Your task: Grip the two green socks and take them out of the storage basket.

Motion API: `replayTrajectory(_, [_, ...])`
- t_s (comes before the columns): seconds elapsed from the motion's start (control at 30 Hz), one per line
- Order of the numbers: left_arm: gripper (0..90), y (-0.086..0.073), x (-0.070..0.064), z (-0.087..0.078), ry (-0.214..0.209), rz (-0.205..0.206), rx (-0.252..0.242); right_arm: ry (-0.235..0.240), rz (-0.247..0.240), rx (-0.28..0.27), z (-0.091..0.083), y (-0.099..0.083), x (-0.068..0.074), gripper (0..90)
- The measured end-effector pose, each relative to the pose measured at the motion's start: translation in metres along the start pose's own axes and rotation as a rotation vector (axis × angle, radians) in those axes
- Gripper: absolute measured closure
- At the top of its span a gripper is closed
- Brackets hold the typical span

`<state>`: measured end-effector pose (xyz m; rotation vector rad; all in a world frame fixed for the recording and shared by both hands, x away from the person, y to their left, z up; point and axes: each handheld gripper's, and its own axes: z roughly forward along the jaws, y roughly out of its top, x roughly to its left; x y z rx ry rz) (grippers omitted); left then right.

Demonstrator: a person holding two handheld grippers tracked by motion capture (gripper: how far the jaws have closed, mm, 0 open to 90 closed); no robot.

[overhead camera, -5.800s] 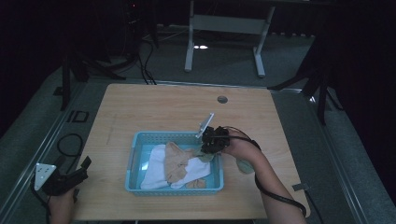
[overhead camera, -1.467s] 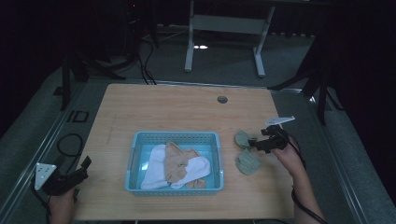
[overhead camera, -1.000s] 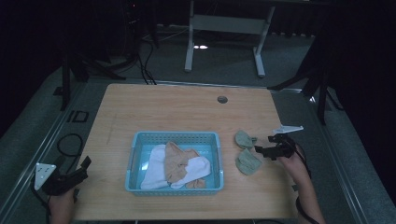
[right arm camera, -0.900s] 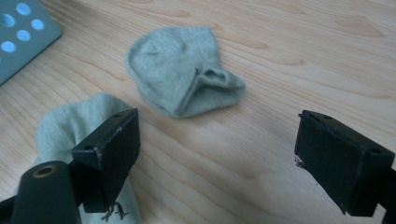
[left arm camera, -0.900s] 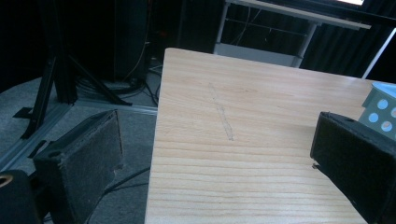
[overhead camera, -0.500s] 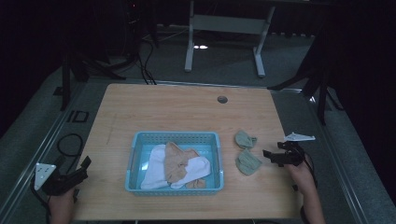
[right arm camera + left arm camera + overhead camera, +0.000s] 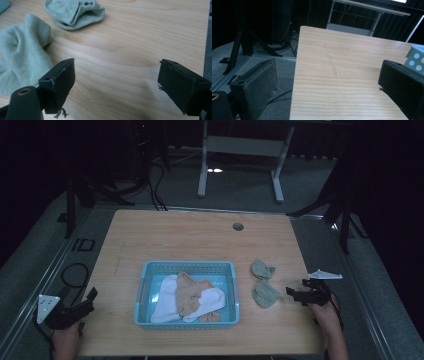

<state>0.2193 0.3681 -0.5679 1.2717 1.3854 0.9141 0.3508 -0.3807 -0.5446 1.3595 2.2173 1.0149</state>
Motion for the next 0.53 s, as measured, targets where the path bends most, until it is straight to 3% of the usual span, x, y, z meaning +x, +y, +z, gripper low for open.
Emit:
replayTrajectory(0.3, [2.3, -0.0001, 0.0, -0.0001, -0.002, -0.001, -0.001, -0.018, 0.017, -0.023, -0.0048, -0.0062, -0.0026, 14.1])
replayTrajectory(0.53, [2.3, -0.0001, -0.0001, -0.0002, -0.005, -0.002, -0.001, -0.021, -0.002, -0.012, -0.0029, -0.0062, -0.0004, 14.1])
